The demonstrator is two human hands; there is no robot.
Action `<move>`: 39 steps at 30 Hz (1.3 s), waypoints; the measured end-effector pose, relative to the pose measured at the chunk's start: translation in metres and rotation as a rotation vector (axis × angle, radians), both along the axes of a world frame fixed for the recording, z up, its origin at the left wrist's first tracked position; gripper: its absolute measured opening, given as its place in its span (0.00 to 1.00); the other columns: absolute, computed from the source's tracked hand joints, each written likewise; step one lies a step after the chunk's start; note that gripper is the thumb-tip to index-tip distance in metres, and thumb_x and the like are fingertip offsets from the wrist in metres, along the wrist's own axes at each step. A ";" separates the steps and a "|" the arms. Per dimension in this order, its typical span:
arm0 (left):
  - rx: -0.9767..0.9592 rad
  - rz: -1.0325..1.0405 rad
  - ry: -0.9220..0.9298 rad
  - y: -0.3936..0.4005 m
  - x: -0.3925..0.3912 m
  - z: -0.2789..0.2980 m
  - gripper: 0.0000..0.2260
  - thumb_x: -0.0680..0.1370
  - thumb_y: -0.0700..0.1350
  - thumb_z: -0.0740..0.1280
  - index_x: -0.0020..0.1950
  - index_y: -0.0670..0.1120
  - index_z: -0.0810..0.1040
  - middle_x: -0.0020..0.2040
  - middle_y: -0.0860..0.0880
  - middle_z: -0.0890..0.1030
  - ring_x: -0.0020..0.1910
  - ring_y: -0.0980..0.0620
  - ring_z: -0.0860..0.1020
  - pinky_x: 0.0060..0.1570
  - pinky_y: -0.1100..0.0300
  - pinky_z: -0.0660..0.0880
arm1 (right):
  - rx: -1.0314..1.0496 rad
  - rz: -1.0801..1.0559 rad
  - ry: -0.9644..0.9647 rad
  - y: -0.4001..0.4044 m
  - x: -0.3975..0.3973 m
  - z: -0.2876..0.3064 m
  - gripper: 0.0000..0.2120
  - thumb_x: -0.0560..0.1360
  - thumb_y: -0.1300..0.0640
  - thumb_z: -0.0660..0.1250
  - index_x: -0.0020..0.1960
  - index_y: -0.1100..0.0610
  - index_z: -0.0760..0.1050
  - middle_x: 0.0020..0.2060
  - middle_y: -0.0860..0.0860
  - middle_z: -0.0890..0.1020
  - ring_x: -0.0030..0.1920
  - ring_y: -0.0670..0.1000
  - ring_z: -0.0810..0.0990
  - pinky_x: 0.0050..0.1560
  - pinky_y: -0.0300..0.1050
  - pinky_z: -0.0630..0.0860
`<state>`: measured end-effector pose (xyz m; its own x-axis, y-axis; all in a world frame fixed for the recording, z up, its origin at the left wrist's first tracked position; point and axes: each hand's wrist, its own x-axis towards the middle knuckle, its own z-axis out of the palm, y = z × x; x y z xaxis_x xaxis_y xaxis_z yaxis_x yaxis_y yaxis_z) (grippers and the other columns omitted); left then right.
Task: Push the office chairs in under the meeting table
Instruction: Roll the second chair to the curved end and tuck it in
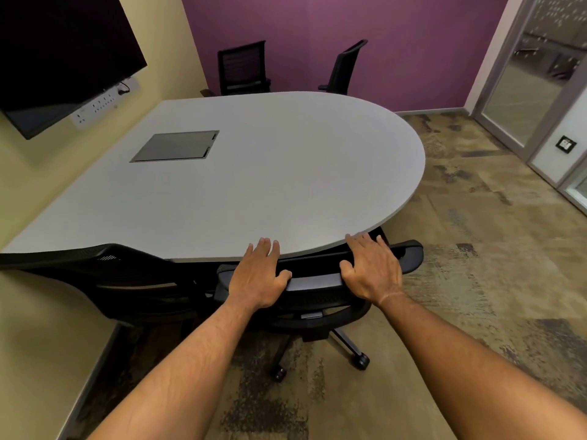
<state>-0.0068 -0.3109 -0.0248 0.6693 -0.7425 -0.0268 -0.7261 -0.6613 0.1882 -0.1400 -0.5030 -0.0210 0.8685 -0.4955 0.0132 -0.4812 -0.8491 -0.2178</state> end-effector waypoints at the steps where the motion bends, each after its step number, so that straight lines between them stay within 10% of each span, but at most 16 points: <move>1: -0.003 0.005 -0.002 -0.001 0.004 0.001 0.32 0.80 0.55 0.55 0.79 0.41 0.53 0.79 0.42 0.55 0.79 0.47 0.50 0.77 0.54 0.44 | 0.001 0.002 0.000 -0.001 0.004 0.000 0.36 0.70 0.46 0.50 0.76 0.57 0.60 0.74 0.57 0.66 0.76 0.53 0.60 0.77 0.51 0.49; 39: -0.049 -0.045 0.002 0.026 -0.008 -0.005 0.35 0.74 0.56 0.52 0.79 0.43 0.56 0.79 0.42 0.56 0.79 0.49 0.50 0.77 0.55 0.42 | 0.061 -0.117 -0.064 0.040 -0.029 0.003 0.34 0.69 0.46 0.53 0.74 0.55 0.65 0.73 0.58 0.68 0.75 0.54 0.62 0.77 0.52 0.51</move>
<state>-0.0148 -0.2846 -0.0300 0.6353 -0.7722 0.0092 -0.7543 -0.6180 0.2214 -0.1692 -0.4628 -0.0183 0.8030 -0.5950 0.0335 -0.5596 -0.7722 -0.3010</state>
